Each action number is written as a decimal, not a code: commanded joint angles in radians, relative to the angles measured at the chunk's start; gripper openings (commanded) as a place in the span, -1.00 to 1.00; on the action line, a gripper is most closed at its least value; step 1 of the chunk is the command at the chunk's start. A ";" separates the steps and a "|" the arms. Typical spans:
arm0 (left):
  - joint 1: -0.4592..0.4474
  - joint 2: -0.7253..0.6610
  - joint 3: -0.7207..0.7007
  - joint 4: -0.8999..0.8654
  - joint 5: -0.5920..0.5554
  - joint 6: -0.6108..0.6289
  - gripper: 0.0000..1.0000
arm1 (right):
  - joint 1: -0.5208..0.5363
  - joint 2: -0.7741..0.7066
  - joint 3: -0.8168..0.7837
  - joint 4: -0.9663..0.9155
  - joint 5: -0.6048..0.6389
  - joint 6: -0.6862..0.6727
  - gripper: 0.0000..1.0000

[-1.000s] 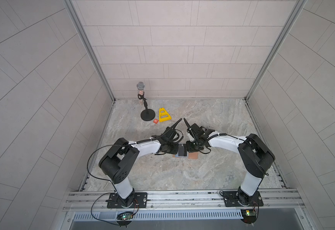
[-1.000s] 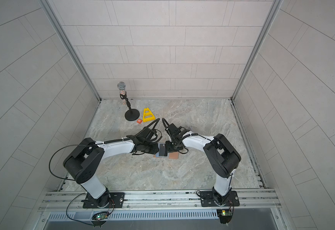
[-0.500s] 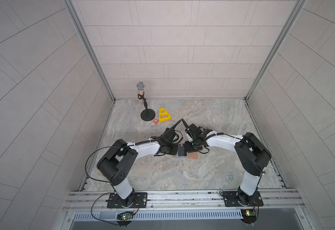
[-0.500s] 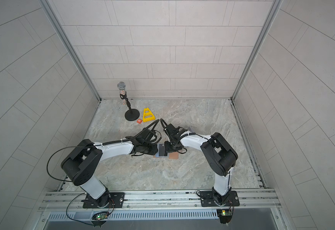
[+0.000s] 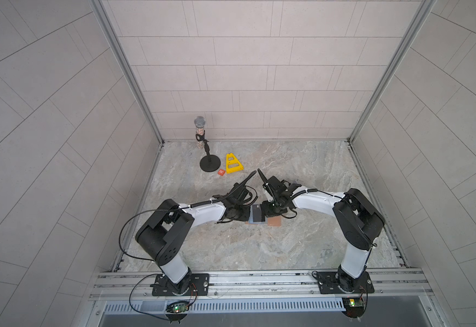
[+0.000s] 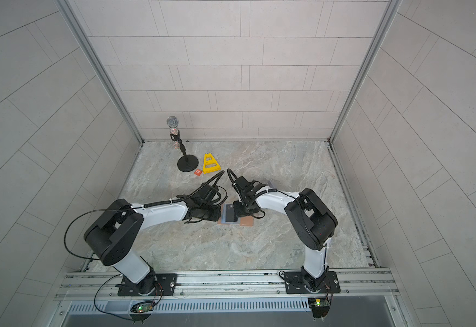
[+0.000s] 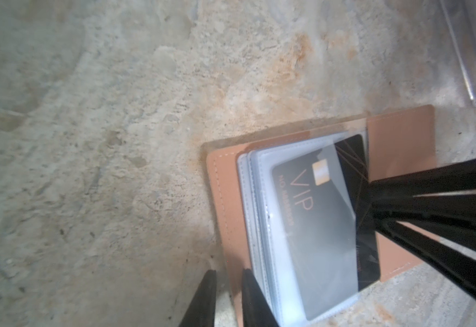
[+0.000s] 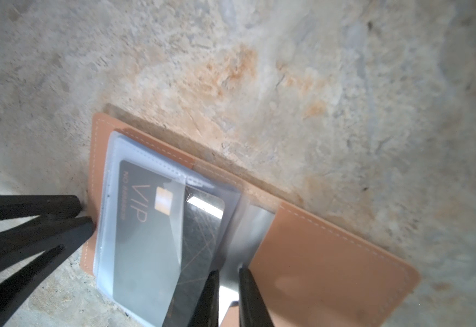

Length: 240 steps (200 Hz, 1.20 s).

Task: Insert credit cards into a card holder
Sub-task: Insert the credit card into the card slot.

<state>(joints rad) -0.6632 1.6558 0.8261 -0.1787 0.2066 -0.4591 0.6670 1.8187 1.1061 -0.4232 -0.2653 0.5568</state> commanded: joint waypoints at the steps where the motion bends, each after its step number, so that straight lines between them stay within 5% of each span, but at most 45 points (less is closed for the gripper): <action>1: 0.002 0.012 -0.025 -0.007 0.011 -0.006 -0.54 | 0.018 0.031 0.008 -0.033 -0.024 -0.014 -0.68; 129: -0.001 -0.002 -0.042 0.001 0.020 -0.008 -0.54 | 0.031 0.007 0.005 -0.015 -0.070 -0.024 -0.42; 203: -0.001 -0.015 -0.040 -0.012 0.004 -0.007 -0.54 | 0.031 -0.082 0.008 -0.073 0.071 -0.031 -0.54; 240: -0.001 -0.040 -0.046 -0.009 -0.005 -0.009 -0.54 | 0.025 -0.098 -0.007 -0.006 -0.006 -0.024 -0.64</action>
<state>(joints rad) -0.6632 1.6459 0.8059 -0.1482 0.2169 -0.4706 0.6930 1.7493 1.1118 -0.4606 -0.2405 0.5278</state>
